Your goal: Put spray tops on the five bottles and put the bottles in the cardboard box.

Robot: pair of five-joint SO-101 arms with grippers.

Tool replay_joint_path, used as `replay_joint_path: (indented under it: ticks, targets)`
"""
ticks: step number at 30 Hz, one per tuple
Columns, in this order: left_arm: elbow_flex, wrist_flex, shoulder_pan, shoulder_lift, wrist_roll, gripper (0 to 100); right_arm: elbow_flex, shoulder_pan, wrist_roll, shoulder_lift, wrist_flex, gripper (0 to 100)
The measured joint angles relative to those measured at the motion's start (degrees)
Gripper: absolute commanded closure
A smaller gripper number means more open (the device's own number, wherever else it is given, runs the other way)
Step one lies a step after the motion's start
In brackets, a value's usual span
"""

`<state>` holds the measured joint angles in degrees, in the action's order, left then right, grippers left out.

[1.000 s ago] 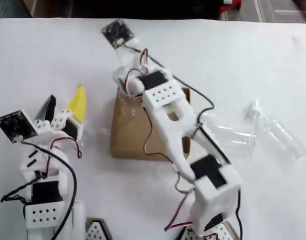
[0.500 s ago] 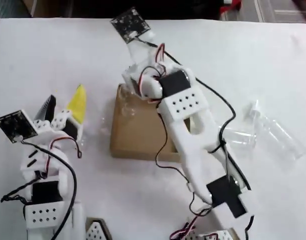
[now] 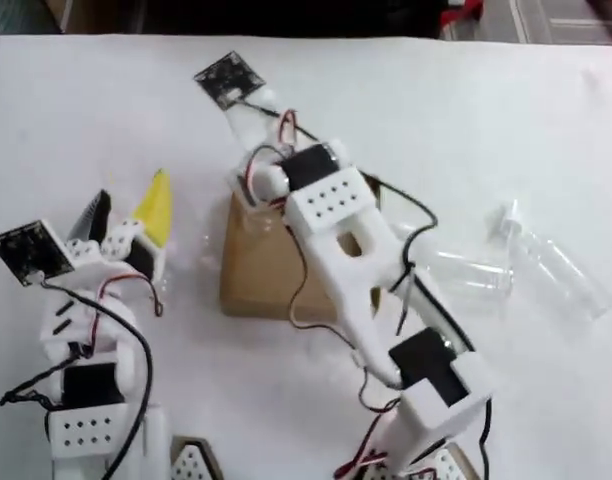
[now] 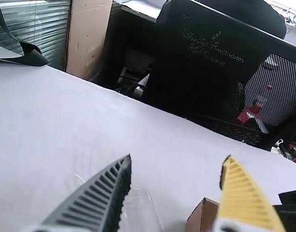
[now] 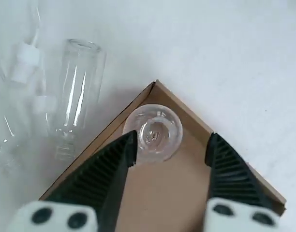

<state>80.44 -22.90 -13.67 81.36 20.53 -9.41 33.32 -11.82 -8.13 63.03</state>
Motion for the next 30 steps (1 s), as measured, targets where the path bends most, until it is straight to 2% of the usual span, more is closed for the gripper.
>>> replay_joint_path:
  ticks: [6,12,21,30]
  targets:
    - [0.0,0.0,0.0,0.0,0.0,72,0.0,-0.09,0.44,-1.05,0.0,79.5]
    - [0.0,0.0,0.0,0.0,0.0,72,0.0,0.35,0.44,-1.23,-0.09,93.8]
    - [0.0,0.0,0.0,0.0,0.0,72,0.0,0.26,0.44,-1.23,-0.09,88.5]
    - [0.0,0.0,0.0,0.0,0.0,72,0.0,0.18,0.44,-2.29,-2.29,88.7]
